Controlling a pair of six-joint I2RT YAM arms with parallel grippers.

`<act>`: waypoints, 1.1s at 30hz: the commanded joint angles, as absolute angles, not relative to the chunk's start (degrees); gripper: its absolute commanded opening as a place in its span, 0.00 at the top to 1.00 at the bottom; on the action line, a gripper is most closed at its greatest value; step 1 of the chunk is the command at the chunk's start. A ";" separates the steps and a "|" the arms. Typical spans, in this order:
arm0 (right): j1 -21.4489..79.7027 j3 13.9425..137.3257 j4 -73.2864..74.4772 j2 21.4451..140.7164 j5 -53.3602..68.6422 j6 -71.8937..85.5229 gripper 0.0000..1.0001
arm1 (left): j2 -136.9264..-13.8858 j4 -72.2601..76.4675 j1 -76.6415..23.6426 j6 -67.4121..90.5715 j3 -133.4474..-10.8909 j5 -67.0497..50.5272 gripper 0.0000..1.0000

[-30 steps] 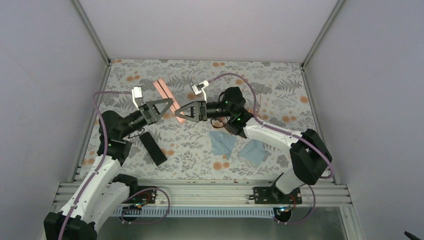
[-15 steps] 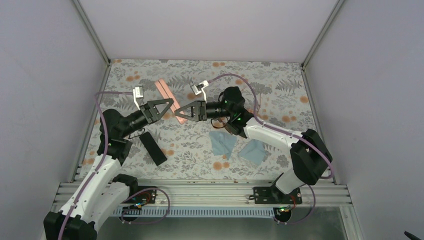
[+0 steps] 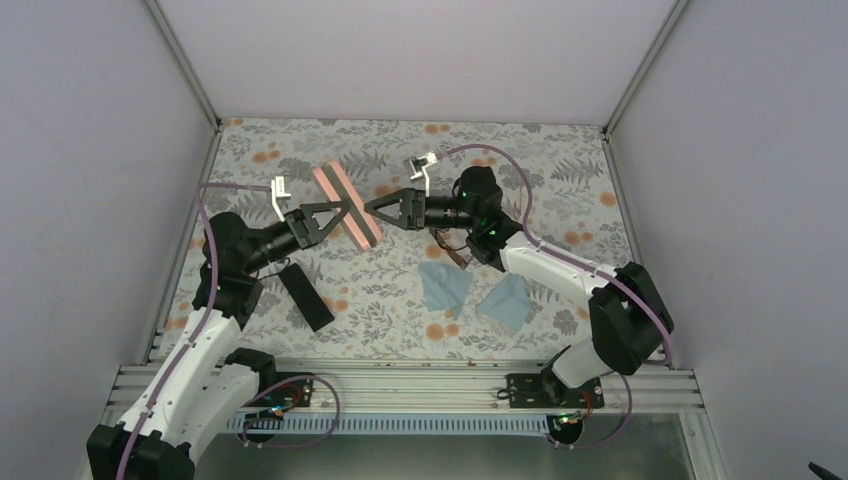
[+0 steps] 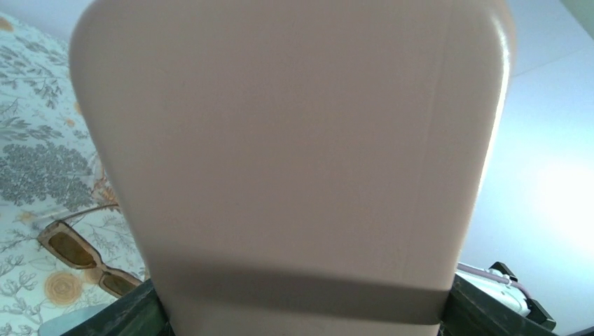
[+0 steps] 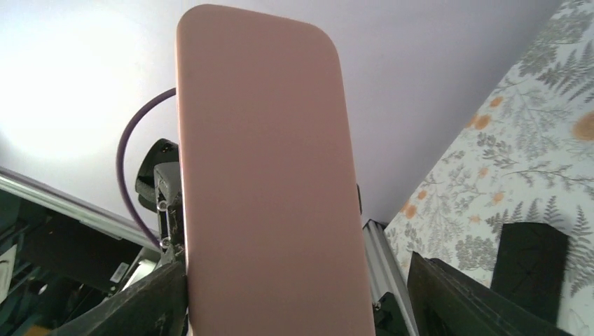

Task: Organize the sunglasses
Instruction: Open the sunglasses case.

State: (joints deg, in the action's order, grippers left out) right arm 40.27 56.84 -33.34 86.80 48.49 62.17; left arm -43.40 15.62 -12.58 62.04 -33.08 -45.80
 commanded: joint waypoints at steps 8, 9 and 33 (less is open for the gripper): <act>38.57 55.82 -29.16 80.43 45.26 52.44 0.19 | -42.30 11.05 -12.75 56.82 -38.71 -47.31 0.48; 38.66 55.58 -31.36 79.63 47.04 51.75 0.18 | -42.41 10.51 -12.68 56.56 -38.71 -47.02 0.48; 41.77 67.22 -7.79 88.58 49.95 40.70 0.16 | -43.73 9.84 -12.75 52.33 -39.68 -52.74 0.50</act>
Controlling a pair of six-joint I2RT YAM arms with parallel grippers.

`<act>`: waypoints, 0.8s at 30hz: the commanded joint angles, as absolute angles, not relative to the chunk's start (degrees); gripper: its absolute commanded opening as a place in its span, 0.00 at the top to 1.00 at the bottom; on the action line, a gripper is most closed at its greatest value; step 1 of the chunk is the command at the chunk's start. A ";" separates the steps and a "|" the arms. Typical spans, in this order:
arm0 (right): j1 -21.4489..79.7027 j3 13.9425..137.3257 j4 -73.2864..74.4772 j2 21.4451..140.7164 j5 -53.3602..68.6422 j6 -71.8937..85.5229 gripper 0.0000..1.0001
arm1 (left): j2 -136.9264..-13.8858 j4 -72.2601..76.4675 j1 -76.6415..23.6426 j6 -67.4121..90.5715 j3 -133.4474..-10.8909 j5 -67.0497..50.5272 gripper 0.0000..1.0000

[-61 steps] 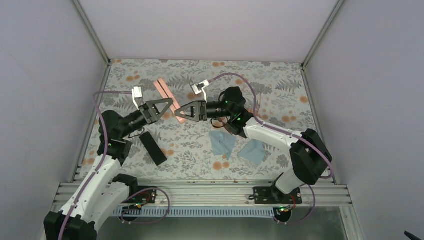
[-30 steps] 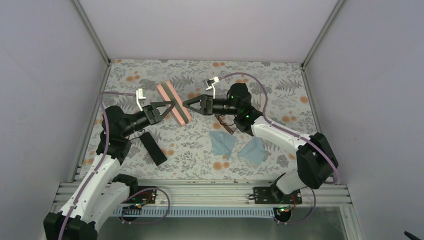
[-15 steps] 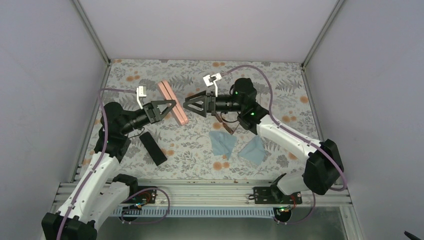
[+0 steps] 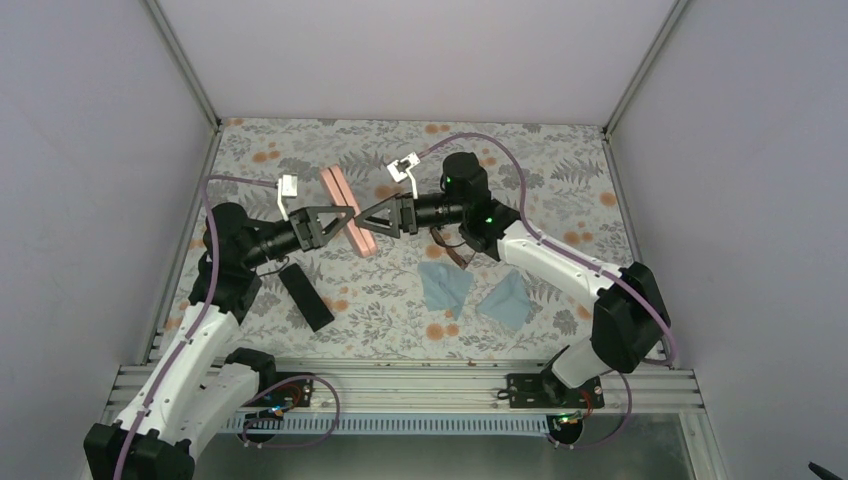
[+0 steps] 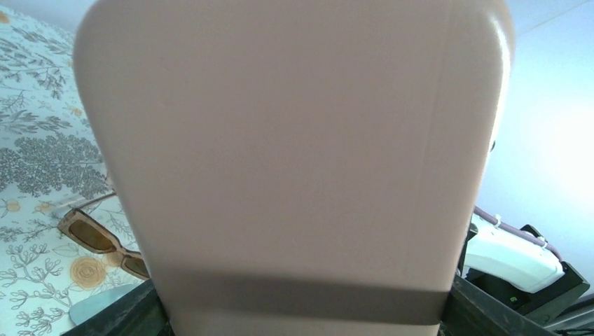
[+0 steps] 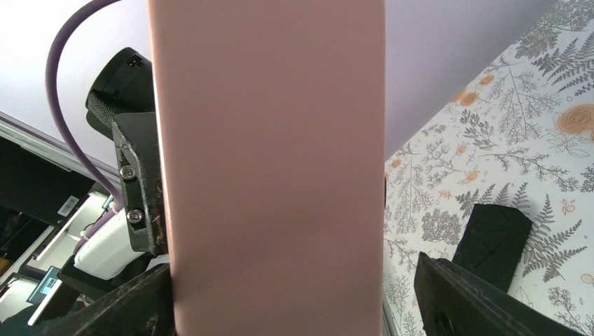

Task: Organize the sunglasses
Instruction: Open the sunglasses case.

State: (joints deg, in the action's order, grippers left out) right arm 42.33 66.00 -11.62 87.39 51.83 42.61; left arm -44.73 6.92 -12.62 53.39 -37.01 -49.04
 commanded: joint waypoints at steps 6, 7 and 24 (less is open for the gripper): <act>37.26 62.26 -2.58 87.54 36.01 40.51 0.27 | -42.52 8.61 -12.74 51.43 -41.73 -53.83 0.52; 37.11 61.97 -1.51 87.28 33.33 39.70 0.28 | -42.44 8.55 -12.74 51.46 -41.92 -53.94 0.52; 37.09 57.21 -9.28 77.70 41.83 34.05 0.20 | -43.44 2.83 -12.69 48.03 -41.86 -50.35 0.52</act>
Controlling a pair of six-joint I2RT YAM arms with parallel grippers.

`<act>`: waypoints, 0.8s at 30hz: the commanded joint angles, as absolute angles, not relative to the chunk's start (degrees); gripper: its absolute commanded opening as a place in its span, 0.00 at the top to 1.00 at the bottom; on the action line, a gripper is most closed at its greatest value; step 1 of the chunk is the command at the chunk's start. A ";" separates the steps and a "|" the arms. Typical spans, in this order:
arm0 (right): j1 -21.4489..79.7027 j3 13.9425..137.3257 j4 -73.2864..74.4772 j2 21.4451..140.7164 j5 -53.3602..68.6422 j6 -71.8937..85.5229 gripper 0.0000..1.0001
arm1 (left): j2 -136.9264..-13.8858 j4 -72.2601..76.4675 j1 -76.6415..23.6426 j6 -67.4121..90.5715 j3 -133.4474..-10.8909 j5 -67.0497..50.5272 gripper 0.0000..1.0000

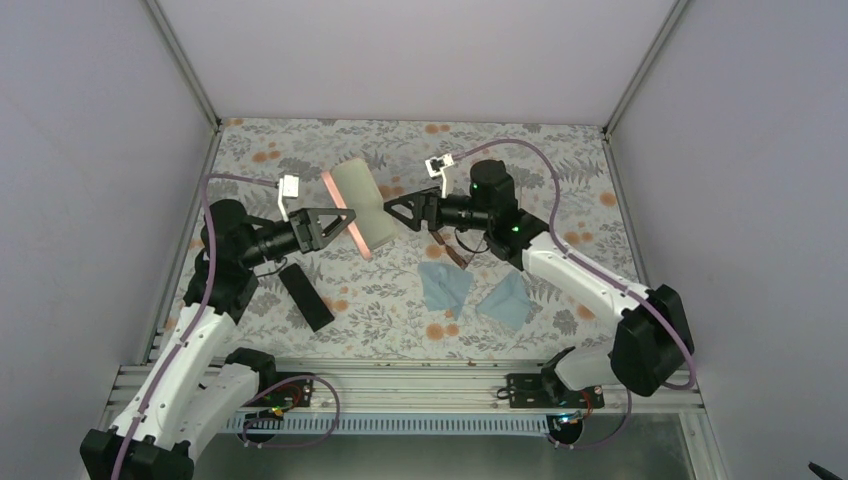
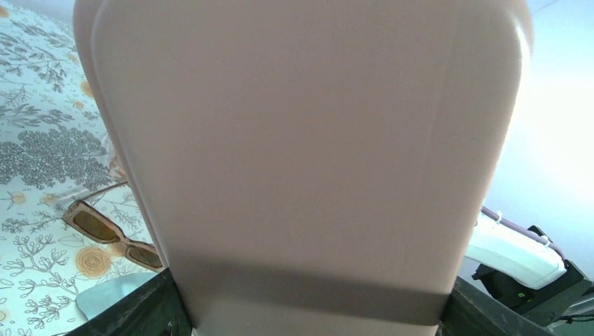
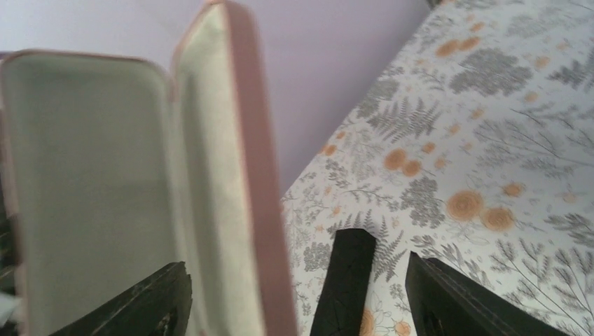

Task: Organize the sunglasses
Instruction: Open the sunglasses case.

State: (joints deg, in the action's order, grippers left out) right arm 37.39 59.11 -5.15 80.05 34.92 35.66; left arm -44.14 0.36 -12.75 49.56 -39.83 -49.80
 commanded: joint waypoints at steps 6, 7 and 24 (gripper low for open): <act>37.09 53.17 -14.70 76.13 46.77 39.62 0.25 | -43.80 3.86 -12.76 48.74 -41.38 -50.39 0.52; 37.10 53.16 -13.60 76.30 45.79 39.60 0.26 | -43.77 4.38 -12.68 49.17 -41.31 -50.55 0.52; 37.18 47.86 -32.44 78.06 51.10 54.74 0.91 | -43.65 7.30 -12.71 51.15 -39.29 -50.33 0.52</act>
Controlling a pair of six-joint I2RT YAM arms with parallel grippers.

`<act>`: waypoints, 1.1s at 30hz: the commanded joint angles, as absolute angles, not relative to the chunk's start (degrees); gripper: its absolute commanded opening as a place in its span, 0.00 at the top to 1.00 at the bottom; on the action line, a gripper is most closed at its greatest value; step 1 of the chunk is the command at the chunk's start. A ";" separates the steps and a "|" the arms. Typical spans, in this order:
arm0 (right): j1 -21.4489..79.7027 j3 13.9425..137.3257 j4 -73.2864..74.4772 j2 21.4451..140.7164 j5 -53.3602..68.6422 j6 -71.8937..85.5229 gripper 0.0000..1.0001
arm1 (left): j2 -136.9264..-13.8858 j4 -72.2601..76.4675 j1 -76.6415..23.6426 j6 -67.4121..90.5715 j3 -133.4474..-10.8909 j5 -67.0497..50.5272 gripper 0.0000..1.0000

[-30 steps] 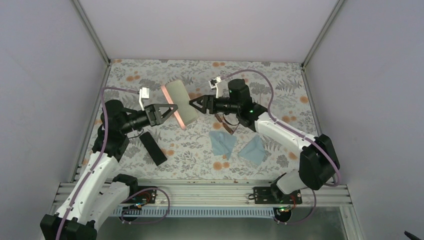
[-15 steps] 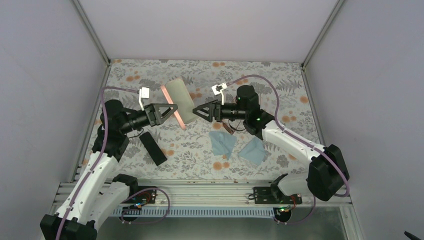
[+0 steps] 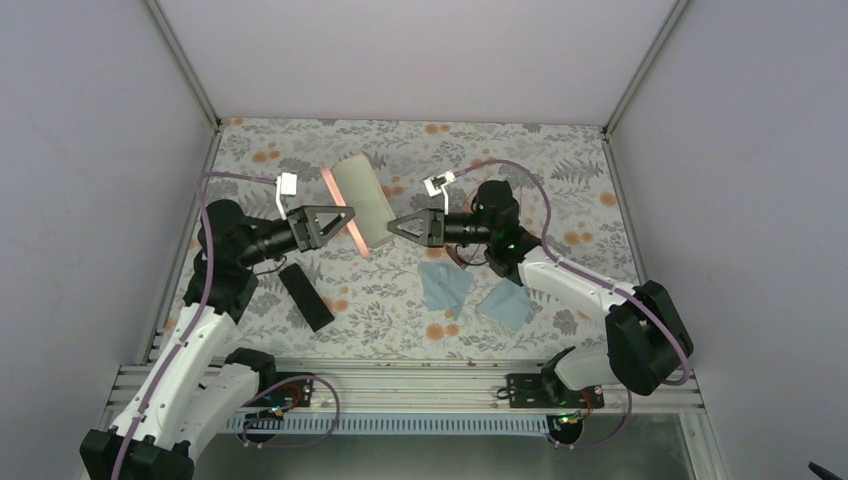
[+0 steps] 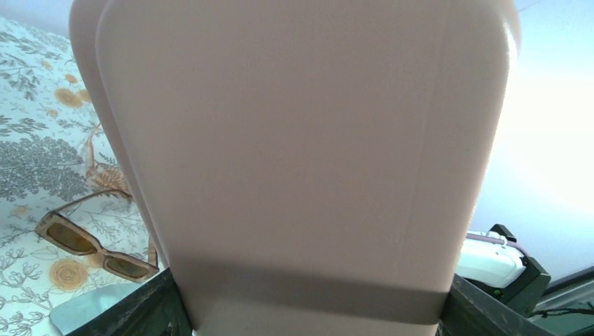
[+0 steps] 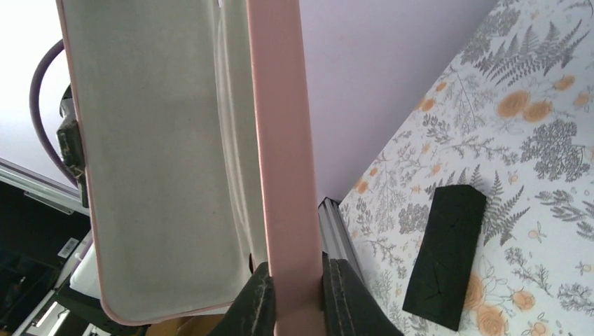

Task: Organize the sunglasses
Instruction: Open the sunglasses case, then place the sunglasses case at the center of the board.

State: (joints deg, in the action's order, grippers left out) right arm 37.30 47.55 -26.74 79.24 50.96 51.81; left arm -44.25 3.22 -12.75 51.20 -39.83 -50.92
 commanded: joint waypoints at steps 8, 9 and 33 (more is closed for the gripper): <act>37.64 56.52 -7.32 80.38 32.81 33.69 0.96 | -43.51 -11.44 -12.72 43.76 -43.22 -35.73 0.05; 38.07 57.83 -3.68 81.22 27.40 30.06 0.96 | -43.51 -15.43 -12.69 42.32 -44.38 -31.55 0.01; 46.14 78.03 19.80 110.45 -18.45 2.21 0.85 | -42.53 -31.95 -12.67 35.13 -48.52 -14.49 0.00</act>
State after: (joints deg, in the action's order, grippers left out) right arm 45.76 75.72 19.46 109.69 -14.04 5.85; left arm -42.63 -31.44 -12.75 36.36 -47.33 -14.83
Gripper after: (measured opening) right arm 0.131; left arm 0.999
